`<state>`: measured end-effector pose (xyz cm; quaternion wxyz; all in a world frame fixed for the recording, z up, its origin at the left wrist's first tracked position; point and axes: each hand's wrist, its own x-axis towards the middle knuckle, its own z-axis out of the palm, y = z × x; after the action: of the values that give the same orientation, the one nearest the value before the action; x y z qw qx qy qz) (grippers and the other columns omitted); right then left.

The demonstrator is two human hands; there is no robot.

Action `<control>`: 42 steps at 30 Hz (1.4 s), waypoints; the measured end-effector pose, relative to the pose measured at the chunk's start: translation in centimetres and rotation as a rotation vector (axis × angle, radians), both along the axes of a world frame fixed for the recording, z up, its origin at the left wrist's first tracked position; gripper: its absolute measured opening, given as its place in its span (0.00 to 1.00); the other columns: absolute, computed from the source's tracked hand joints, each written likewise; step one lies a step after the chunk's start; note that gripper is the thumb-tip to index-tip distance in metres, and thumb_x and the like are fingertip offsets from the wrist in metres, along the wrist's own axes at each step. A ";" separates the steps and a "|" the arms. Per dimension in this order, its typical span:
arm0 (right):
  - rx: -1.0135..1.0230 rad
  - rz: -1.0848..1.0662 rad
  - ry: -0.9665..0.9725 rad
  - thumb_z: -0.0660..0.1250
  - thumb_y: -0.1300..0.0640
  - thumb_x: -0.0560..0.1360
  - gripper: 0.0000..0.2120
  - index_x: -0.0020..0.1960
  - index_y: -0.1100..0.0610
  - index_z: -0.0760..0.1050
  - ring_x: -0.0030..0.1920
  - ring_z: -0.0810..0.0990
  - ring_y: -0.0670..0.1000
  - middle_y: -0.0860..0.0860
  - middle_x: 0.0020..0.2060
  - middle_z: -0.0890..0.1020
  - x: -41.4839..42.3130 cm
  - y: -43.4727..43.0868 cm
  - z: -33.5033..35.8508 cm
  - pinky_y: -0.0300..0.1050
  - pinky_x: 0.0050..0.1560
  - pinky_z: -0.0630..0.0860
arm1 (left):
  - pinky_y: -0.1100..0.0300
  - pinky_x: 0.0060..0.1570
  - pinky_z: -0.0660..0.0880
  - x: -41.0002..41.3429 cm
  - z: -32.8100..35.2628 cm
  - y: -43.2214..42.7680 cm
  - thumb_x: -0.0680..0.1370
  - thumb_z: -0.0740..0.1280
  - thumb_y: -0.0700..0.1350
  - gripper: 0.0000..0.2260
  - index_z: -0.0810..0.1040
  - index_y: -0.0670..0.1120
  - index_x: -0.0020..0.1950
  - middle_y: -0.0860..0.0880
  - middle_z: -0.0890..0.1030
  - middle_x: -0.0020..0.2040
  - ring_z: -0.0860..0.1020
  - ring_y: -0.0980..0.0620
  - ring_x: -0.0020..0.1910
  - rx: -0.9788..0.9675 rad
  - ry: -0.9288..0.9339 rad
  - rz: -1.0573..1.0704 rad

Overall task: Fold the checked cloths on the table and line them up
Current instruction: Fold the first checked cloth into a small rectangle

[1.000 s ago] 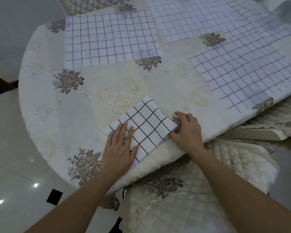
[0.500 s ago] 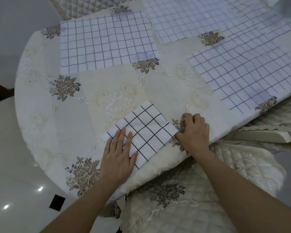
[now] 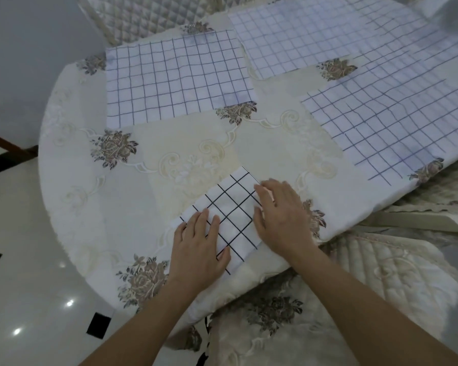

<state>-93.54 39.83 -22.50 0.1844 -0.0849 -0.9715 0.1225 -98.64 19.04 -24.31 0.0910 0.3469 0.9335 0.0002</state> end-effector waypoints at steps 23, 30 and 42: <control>-0.192 -0.085 -0.349 0.48 0.37 0.81 0.35 0.79 0.59 0.58 0.78 0.59 0.57 0.57 0.77 0.62 -0.5 6.5 -3.4 0.58 0.77 0.56 | 0.41 0.65 0.67 -0.9 0.1 1.0 0.73 0.63 0.59 0.25 0.77 0.45 0.64 0.41 0.74 0.66 0.73 0.39 0.64 0.110 0.157 0.003; -0.379 -0.059 -0.225 0.61 0.52 0.75 0.24 0.70 0.55 0.71 0.54 0.74 0.53 0.53 0.60 0.75 3.3 9.0 -0.5 0.52 0.52 0.75 | 0.44 0.72 0.61 -4.7 1.2 7.3 0.78 0.61 0.53 0.22 0.73 0.46 0.69 0.44 0.65 0.77 0.65 0.43 0.74 0.283 0.118 -0.315; -0.487 -0.129 -0.361 0.60 0.48 0.66 0.19 0.54 0.52 0.78 0.45 0.75 0.52 0.46 0.42 0.75 3.6 7.5 -1.4 0.55 0.47 0.76 | 0.42 0.64 0.69 -11.3 -0.5 12.1 0.80 0.67 0.43 0.11 0.78 0.52 0.62 0.48 0.76 0.62 0.73 0.44 0.65 0.304 0.027 -0.542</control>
<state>-89.94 47.34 -23.85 -0.0094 -0.2085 -0.9232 0.3228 -109.89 31.14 -24.86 0.0226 0.5927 0.7974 0.1111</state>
